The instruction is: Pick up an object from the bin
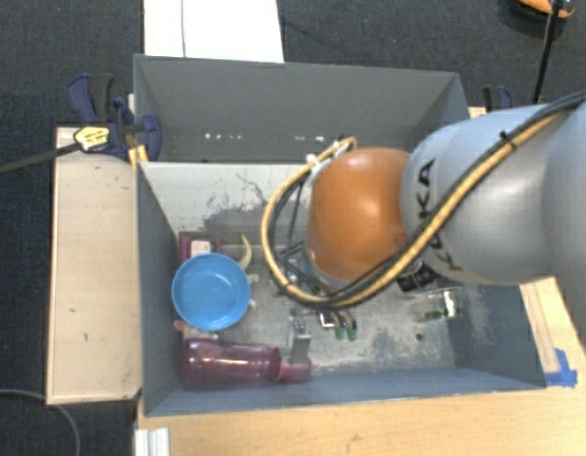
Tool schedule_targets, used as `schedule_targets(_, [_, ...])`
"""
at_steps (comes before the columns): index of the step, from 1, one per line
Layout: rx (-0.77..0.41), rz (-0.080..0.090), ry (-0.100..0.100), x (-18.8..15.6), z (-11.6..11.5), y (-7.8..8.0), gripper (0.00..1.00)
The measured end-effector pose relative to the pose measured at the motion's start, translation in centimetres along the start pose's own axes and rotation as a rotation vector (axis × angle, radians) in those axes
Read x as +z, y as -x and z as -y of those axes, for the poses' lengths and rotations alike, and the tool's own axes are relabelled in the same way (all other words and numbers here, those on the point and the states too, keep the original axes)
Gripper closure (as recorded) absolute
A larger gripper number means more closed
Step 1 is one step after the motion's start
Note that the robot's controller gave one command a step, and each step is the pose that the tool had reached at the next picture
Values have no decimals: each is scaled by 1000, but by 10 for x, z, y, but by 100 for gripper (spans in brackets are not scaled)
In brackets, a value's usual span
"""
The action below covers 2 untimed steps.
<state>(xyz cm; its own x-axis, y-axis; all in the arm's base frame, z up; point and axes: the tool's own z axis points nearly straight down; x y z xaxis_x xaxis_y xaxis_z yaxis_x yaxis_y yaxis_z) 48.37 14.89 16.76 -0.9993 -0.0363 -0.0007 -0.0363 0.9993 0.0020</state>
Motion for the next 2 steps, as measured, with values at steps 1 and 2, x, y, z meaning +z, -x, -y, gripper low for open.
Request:
schedule_targets(1, [-5,6,2,7,-65,43,0])
schedule_targets(2, [-185,3,1,27,-66,7,0])
